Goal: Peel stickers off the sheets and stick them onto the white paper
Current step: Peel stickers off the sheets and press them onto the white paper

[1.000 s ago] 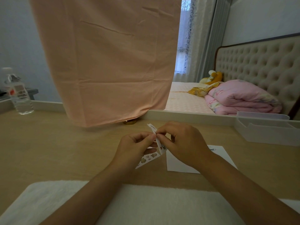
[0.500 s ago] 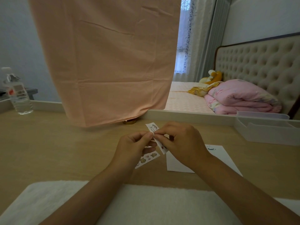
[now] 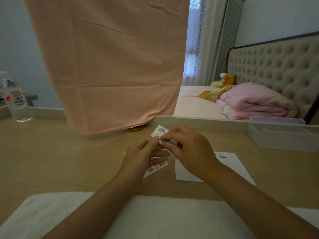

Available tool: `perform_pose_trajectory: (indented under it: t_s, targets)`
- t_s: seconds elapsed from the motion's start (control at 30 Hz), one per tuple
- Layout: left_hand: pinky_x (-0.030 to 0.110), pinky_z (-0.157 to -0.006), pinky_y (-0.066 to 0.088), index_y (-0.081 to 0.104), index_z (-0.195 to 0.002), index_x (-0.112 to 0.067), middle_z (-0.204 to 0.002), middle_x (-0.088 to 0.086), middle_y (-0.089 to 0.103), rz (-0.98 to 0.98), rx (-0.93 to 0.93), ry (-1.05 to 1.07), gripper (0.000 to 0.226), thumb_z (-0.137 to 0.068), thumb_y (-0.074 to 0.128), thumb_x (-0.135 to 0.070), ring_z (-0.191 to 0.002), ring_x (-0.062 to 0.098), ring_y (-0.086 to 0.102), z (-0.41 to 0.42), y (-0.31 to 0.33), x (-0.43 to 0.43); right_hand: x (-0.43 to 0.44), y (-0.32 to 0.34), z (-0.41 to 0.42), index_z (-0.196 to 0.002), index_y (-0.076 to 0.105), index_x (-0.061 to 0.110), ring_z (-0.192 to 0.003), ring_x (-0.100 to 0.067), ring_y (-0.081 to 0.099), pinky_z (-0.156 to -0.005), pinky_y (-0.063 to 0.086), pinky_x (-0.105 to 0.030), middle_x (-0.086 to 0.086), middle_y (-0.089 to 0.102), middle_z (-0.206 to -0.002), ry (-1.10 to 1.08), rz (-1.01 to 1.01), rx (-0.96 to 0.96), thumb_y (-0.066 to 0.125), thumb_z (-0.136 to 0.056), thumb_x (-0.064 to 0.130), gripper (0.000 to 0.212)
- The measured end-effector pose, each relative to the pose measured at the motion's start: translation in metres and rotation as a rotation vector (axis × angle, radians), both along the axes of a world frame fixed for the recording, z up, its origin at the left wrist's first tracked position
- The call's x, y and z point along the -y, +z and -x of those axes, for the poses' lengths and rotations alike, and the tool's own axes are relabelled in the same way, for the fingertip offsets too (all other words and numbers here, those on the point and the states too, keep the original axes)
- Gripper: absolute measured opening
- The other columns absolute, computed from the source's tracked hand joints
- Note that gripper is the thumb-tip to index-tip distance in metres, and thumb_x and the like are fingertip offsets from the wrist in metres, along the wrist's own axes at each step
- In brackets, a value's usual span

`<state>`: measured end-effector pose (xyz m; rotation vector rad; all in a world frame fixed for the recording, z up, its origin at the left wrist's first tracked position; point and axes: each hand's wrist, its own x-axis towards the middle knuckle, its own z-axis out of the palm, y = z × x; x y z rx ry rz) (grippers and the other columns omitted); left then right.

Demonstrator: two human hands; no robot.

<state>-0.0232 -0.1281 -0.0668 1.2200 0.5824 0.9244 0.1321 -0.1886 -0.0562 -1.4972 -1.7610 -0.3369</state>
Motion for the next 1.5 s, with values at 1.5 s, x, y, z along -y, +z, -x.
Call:
perform_pose_trajectory:
  t_s: [1.5]
  targets:
    - [0.043, -0.09, 0.059, 0.071, -0.102, -0.002, -0.1, 0.014, 0.076, 0.027, 0.019, -0.053, 0.022, -0.101, 0.056, -0.018, -0.098, 0.023, 0.074, -0.085, -0.007, 0.019, 0.034, 0.002, -0.066, -0.093, 0.077, 0.029, -0.072, -0.004, 0.062, -0.058, 0.047, -0.024, 0.014, 0.07, -0.094, -0.198, -0.055, 0.074, 0.07, -0.088, 0.031, 0.009]
